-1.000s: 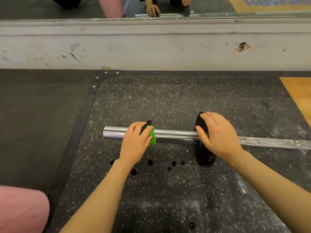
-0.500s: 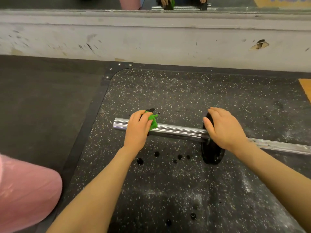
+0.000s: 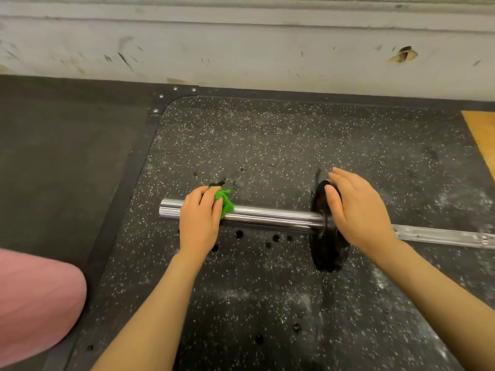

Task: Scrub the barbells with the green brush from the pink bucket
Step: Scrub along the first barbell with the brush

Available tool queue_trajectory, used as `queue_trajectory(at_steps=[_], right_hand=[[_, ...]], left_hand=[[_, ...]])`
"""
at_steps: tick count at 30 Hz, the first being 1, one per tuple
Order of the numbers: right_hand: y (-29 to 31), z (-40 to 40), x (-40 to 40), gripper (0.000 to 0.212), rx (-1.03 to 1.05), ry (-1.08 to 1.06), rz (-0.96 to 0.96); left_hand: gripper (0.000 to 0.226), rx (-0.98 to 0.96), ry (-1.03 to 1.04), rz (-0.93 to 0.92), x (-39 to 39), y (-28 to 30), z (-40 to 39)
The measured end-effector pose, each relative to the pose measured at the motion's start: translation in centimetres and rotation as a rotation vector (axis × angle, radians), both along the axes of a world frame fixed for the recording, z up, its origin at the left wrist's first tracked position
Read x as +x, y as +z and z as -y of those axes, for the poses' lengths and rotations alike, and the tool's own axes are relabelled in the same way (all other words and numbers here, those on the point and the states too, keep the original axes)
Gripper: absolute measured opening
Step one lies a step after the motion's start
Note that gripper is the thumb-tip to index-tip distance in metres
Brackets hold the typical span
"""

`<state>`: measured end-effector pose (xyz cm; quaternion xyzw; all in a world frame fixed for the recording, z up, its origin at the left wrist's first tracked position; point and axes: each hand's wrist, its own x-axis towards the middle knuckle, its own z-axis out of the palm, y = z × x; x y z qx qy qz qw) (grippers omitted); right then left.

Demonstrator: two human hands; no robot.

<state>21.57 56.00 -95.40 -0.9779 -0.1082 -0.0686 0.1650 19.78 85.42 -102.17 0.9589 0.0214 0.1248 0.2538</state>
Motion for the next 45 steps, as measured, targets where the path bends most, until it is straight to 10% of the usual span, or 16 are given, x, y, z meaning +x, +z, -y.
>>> queue_trajectory(at_steps=[17, 45], right_hand=[[-2.0, -0.3, -3.5, 0.051, 0.001, 0.003, 0.069], [-2.8, -0.4, -5.5, 0.051, 0.048, 0.005, 0.124]], left_hand=[[0.037, 0.185, -0.343, -0.018, -1.9, -1.2, 12.4], [0.038, 0.330, -0.370, 0.065, -2.2, -1.1, 8.2]])
